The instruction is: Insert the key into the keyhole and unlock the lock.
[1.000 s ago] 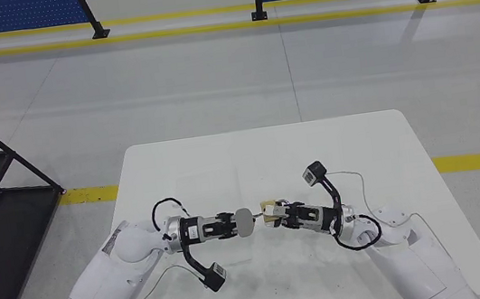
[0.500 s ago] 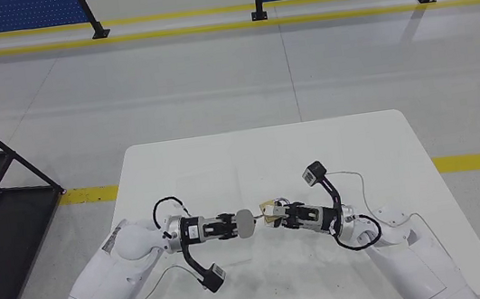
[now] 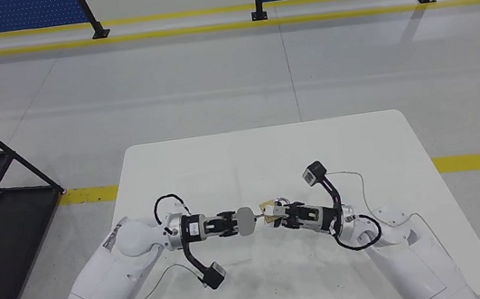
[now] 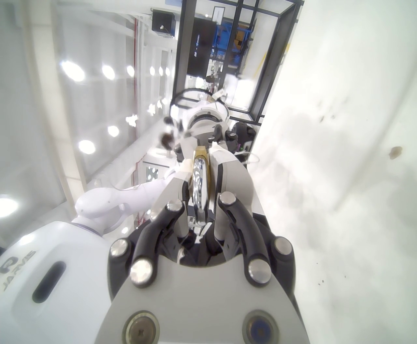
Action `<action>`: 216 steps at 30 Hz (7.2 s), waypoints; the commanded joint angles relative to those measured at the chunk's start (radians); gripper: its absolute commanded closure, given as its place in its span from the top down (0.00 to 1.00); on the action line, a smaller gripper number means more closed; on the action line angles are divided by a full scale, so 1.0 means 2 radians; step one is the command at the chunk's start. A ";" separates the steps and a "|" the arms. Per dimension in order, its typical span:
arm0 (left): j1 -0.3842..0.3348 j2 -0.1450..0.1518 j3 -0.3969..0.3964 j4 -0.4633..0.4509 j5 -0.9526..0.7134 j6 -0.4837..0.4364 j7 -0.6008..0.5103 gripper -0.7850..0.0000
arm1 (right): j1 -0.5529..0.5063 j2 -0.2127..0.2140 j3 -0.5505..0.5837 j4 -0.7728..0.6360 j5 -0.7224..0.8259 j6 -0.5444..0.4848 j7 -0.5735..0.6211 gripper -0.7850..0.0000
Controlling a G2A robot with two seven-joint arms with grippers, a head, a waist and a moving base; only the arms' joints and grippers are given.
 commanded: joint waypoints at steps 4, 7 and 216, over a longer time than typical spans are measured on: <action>0.000 -0.001 0.003 -0.002 0.007 -0.001 -0.015 0.00 | 0.000 0.000 0.000 0.000 0.000 0.000 0.000 0.00; 0.001 -0.001 0.004 -0.004 0.011 -0.001 -0.021 0.00 | 0.000 0.000 0.000 0.000 0.000 0.000 0.000 0.00; -0.141 0.067 0.092 0.084 -1.614 -0.509 -1.000 1.00 | 0.000 0.000 0.000 0.000 0.000 0.000 0.000 0.00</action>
